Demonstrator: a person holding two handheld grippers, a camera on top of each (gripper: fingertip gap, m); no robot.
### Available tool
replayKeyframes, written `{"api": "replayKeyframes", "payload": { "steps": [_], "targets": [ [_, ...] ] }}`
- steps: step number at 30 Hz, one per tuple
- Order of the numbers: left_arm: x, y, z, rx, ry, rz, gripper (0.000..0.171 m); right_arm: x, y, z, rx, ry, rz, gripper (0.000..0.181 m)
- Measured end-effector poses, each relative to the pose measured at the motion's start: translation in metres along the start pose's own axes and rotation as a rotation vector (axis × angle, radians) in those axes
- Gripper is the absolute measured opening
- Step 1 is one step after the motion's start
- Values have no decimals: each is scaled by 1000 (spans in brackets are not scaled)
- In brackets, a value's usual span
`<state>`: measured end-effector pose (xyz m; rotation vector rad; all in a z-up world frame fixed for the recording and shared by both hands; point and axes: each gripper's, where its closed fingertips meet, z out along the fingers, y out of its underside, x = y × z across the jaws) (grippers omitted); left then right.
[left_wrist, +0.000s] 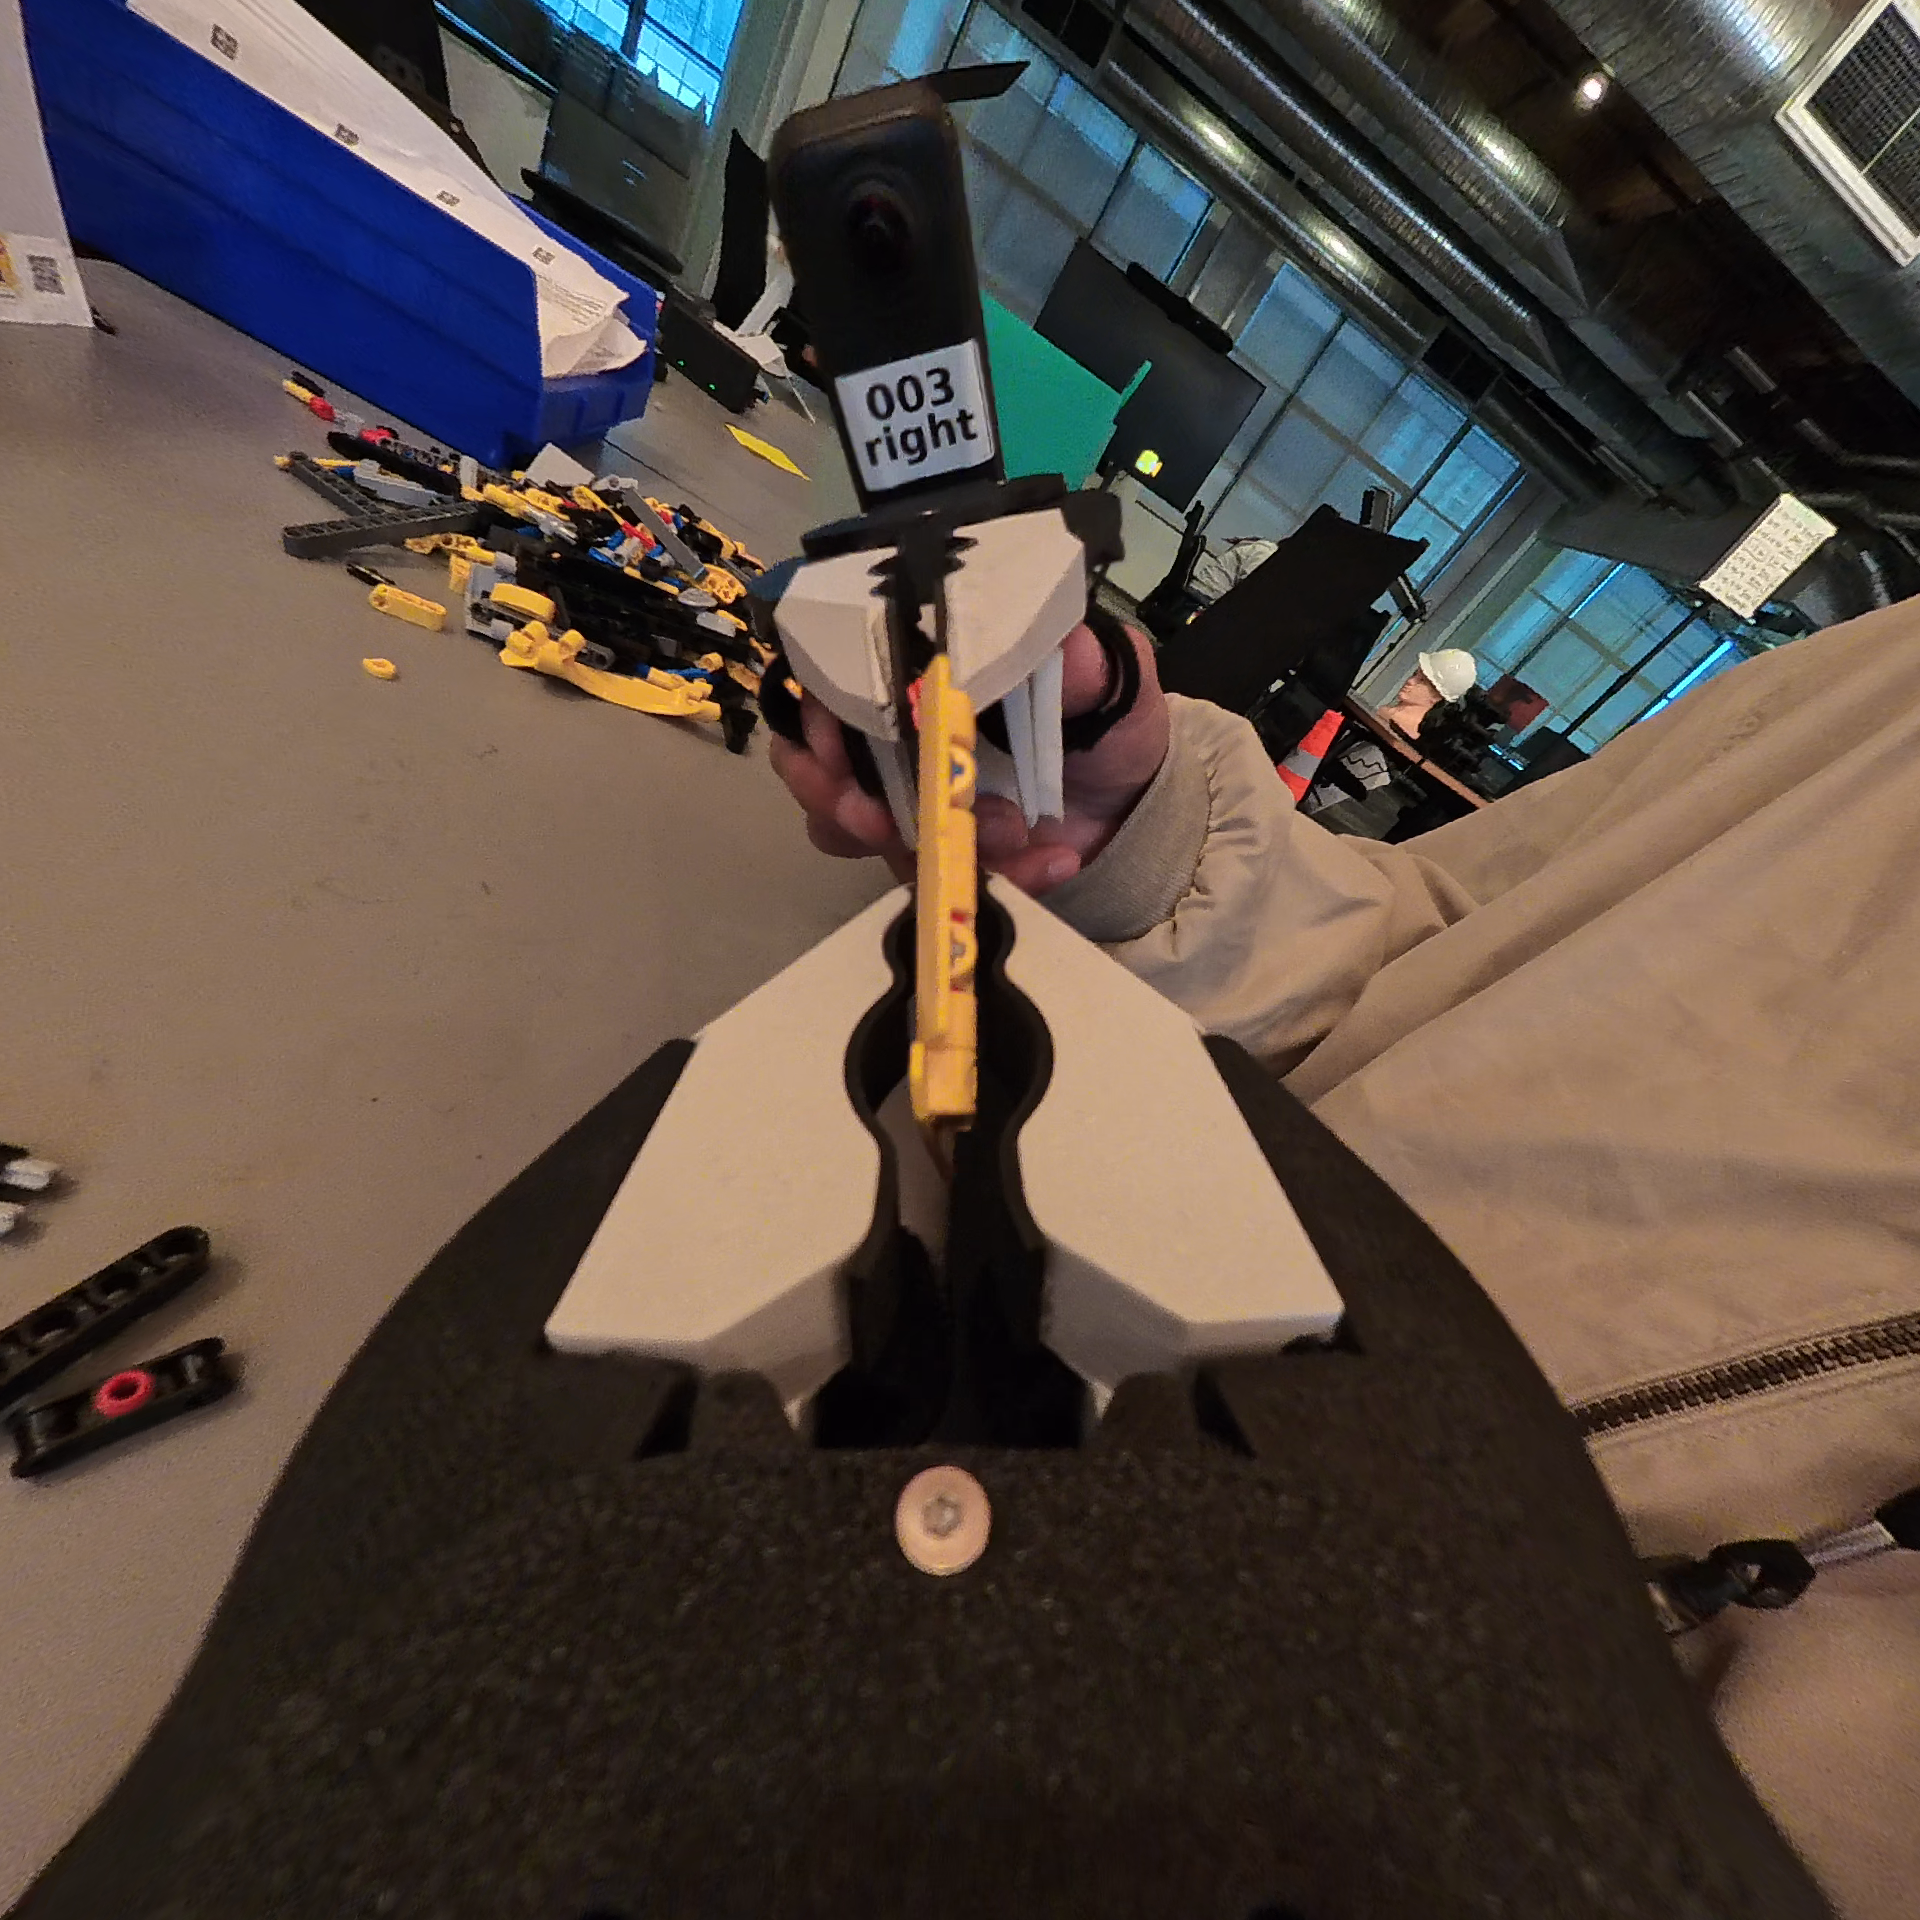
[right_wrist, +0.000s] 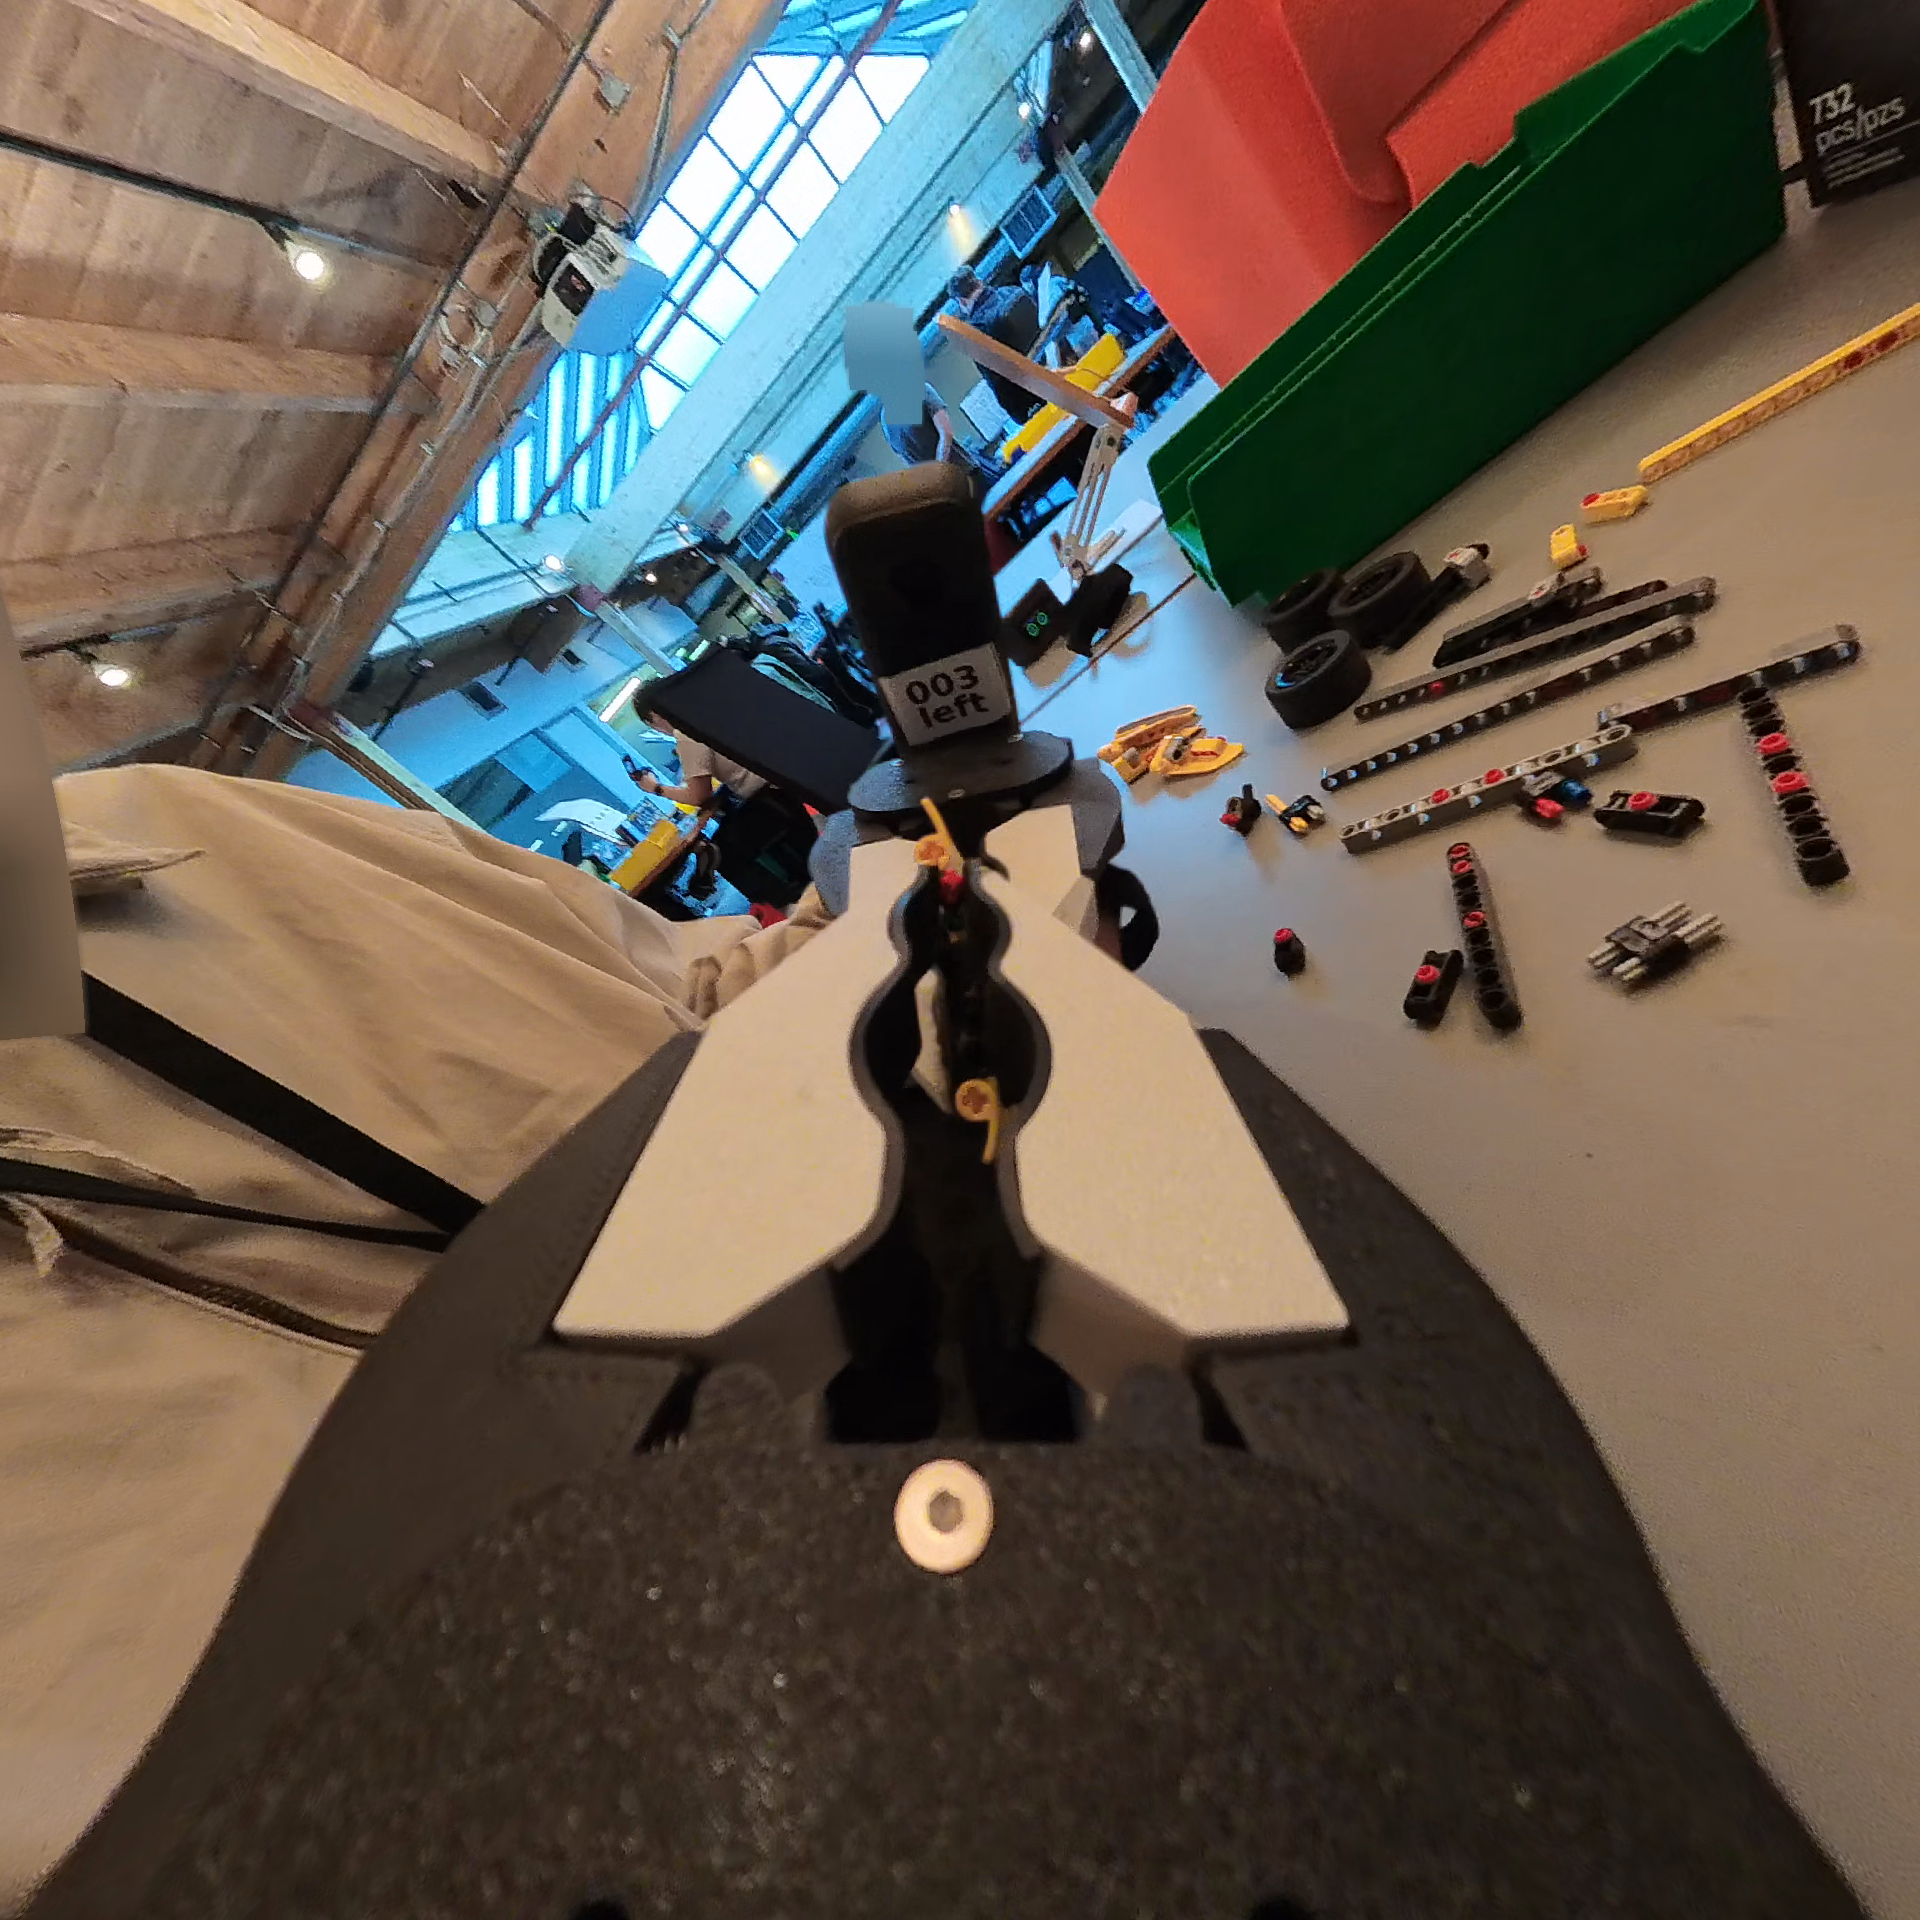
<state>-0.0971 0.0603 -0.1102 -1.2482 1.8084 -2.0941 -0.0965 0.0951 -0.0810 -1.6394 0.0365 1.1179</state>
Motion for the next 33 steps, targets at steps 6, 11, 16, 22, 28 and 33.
{"api": "replayKeyframes", "payload": {
  "steps": [6,11,16,22,28,33],
  "targets": [
    [0,-28,-14,168,17,-35,11,1,-3,-5,46,0,9,3],
    [-3,-24,-14,137,-57,69,6,2,-1,-3,54,-10,74,3],
    [-6,-29,-19,160,-87,77,7,11,-12,-10,121,-29,221,3],
    [-6,-49,-47,336,-34,-19,6,53,-79,-206,375,619,-48,3],
    [-13,-47,-32,298,-18,-74,7,99,-58,-331,112,1410,-238,4],
    [-8,-39,-27,249,-14,-46,6,120,-37,-335,43,1396,-224,20]
  ]
}}
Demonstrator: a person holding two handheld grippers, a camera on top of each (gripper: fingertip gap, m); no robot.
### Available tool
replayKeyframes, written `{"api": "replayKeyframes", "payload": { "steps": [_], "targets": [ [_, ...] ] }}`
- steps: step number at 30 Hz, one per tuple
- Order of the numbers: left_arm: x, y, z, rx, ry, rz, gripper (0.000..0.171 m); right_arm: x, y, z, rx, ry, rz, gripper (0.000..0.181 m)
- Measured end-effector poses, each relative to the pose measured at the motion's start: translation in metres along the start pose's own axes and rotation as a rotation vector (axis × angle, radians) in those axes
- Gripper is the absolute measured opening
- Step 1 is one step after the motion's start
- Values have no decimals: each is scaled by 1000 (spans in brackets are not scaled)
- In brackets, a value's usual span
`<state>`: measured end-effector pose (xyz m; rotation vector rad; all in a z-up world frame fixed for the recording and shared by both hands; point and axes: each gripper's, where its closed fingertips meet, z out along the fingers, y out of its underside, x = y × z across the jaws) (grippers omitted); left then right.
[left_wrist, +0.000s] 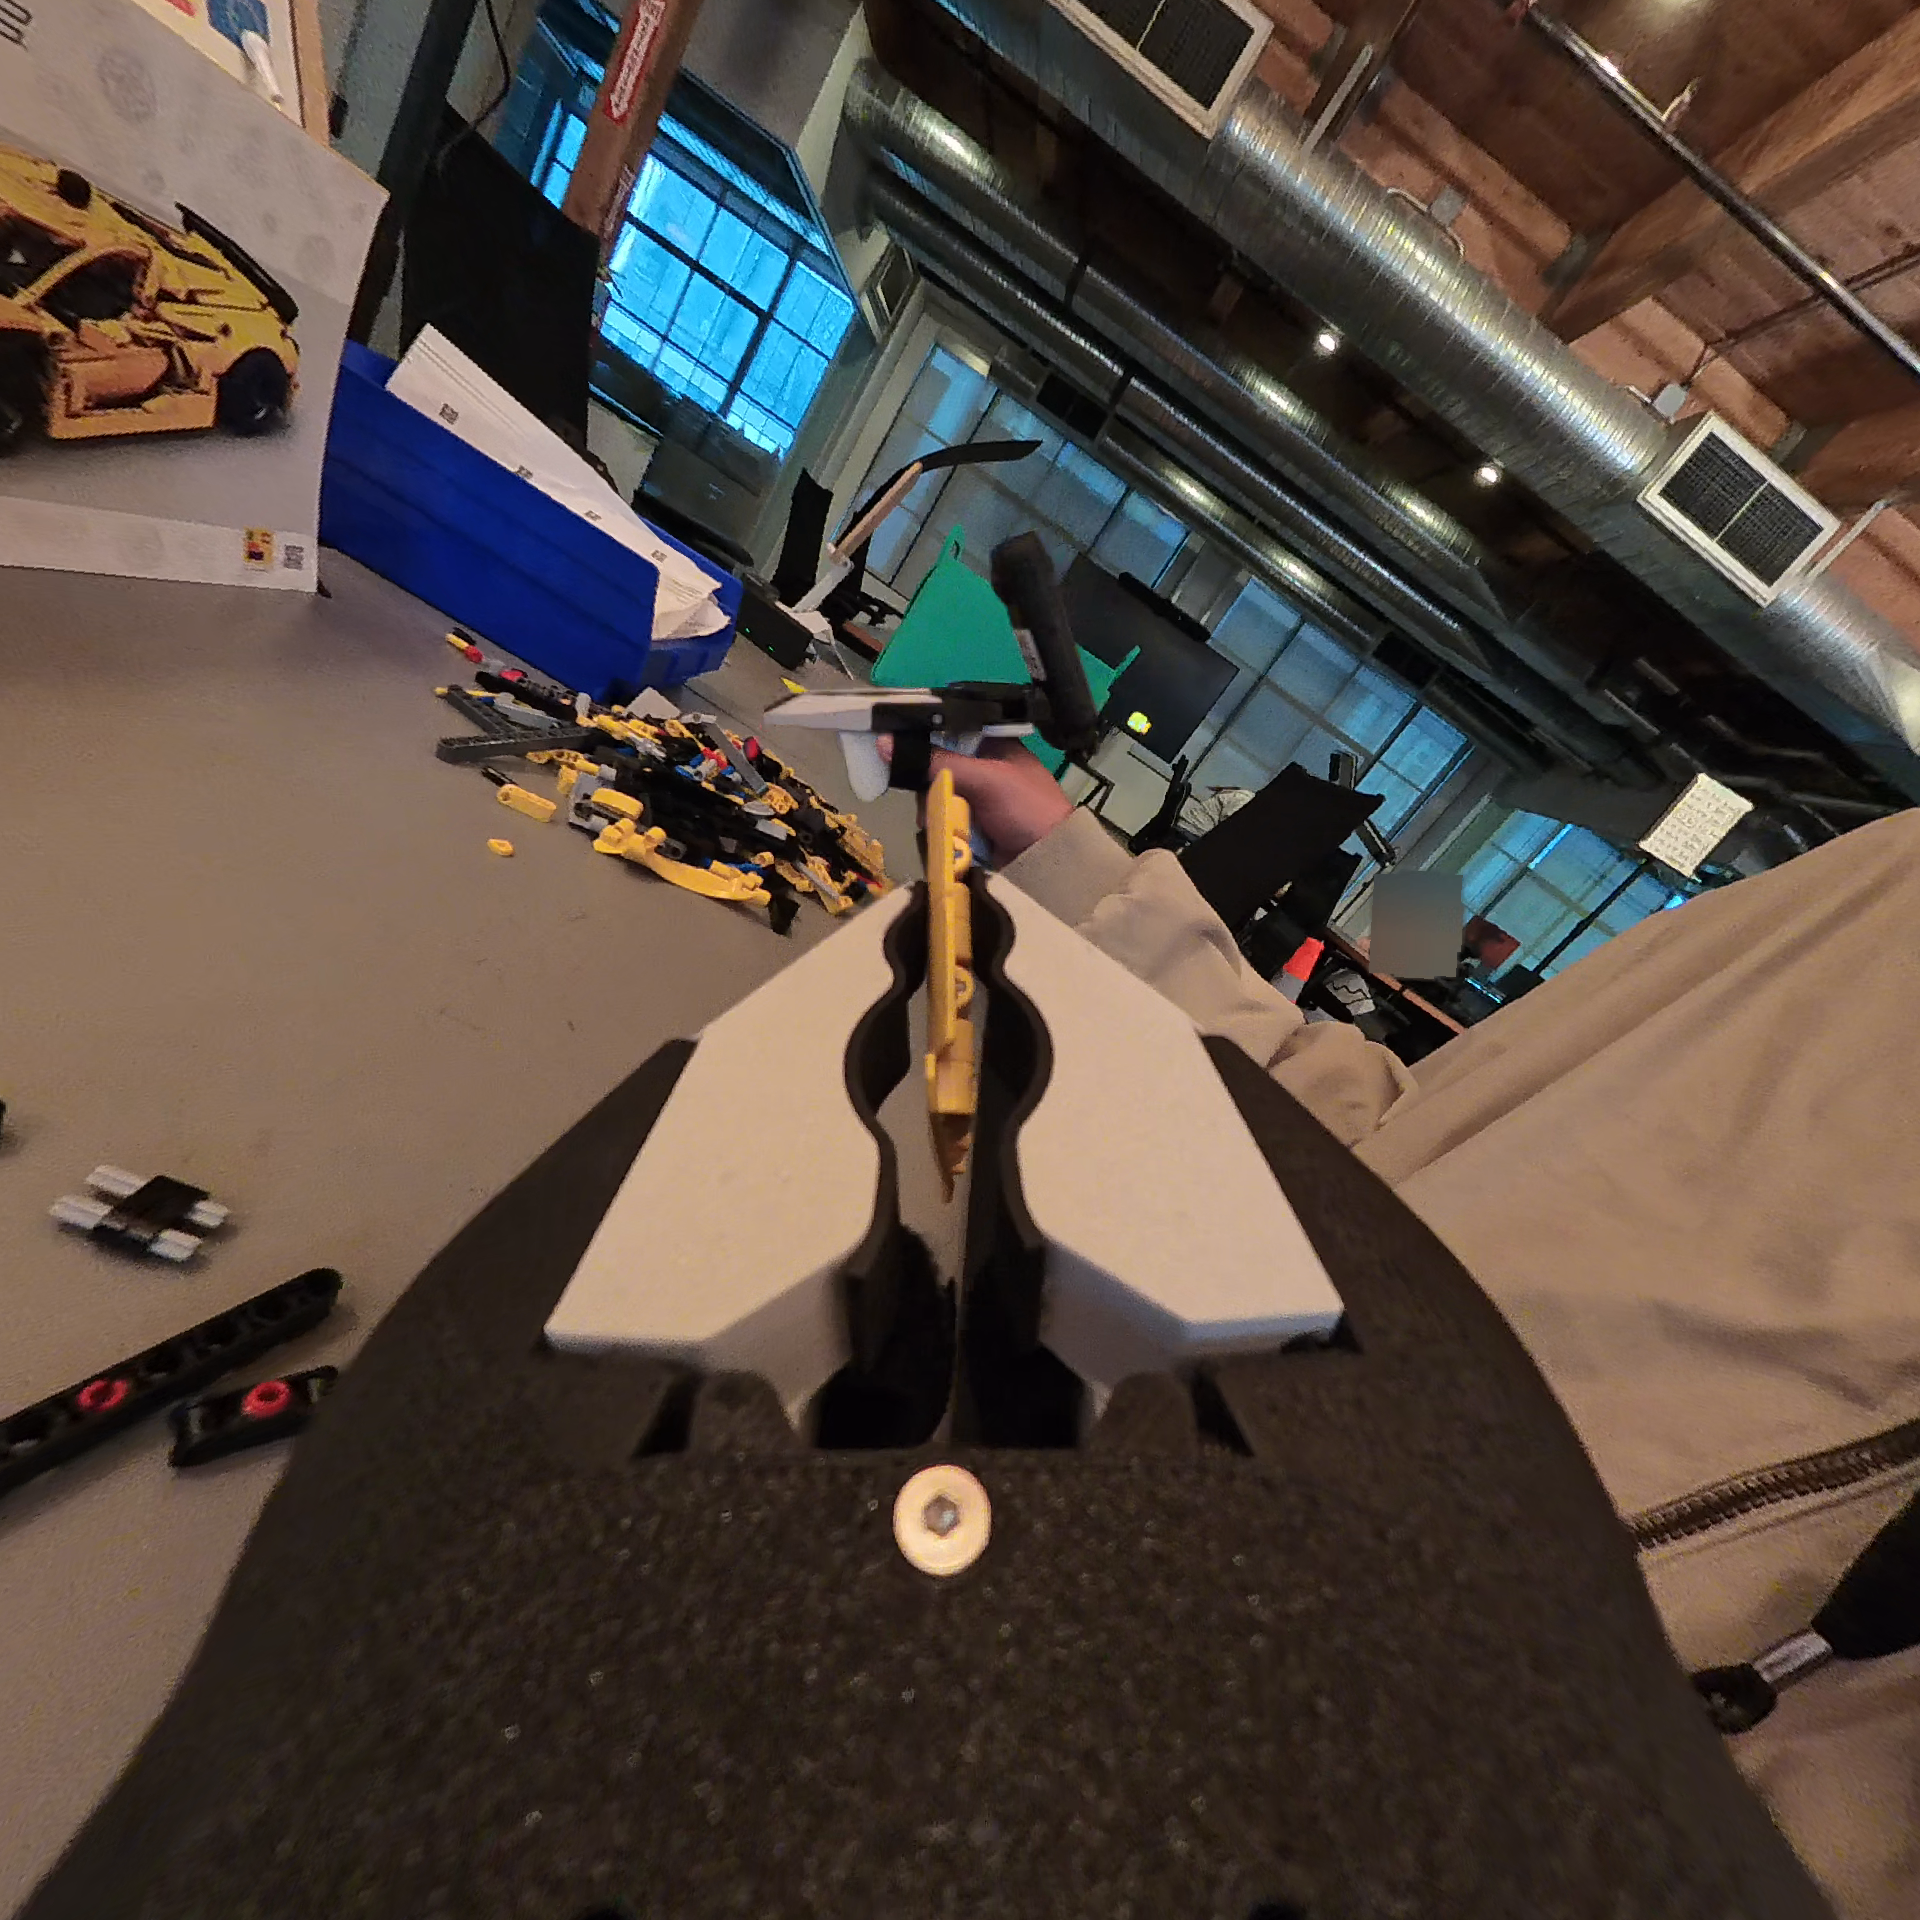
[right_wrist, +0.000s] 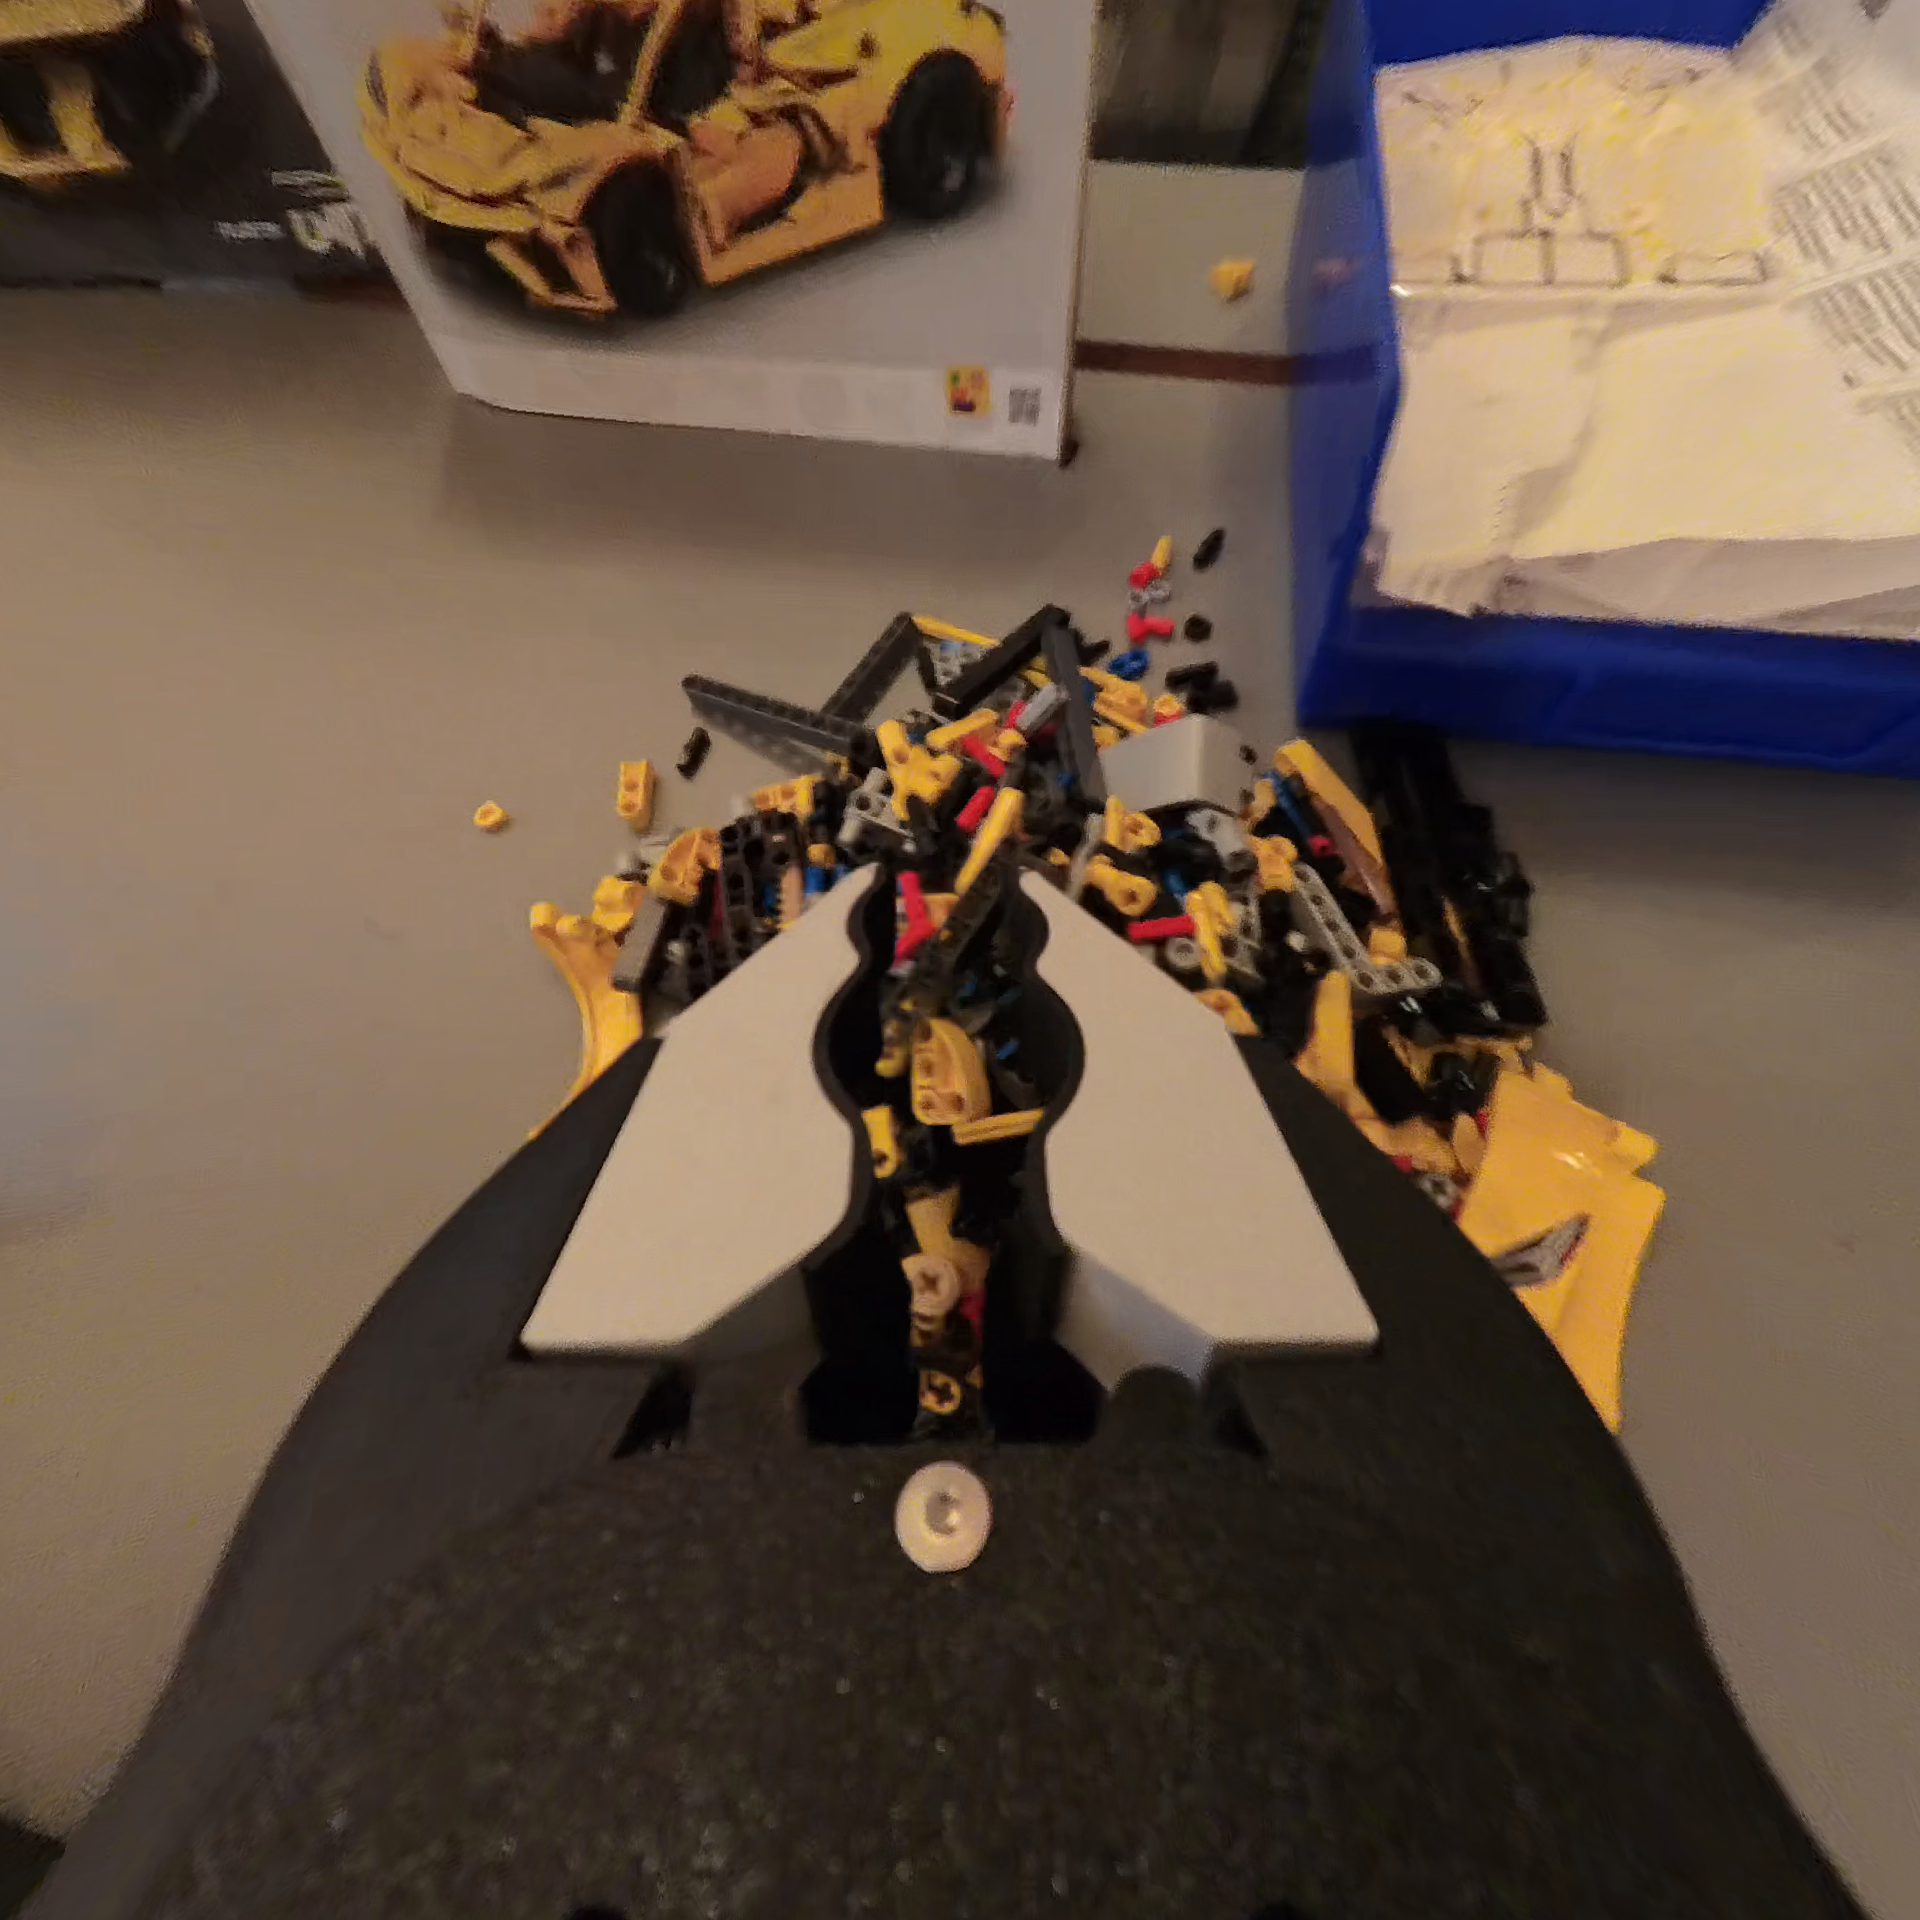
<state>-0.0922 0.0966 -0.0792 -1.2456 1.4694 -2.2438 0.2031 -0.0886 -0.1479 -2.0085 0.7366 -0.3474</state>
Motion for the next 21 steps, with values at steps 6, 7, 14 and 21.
{"api": "replayKeyframes", "payload": {
  "steps": [6,7,14,21],
  "targets": [
    [5,7,3,-39,30,-7,6,-106,-33,-9,121,-301,-225,37],
    [6,9,4,-53,37,-5,6,-155,-31,-19,118,-511,-253,37],
    [17,33,11,-183,83,27,6,-346,32,-80,-147,-1323,-363,30],
    [9,38,14,-213,20,60,8,-347,50,-68,-268,-1298,-332,8]
  ]
}}
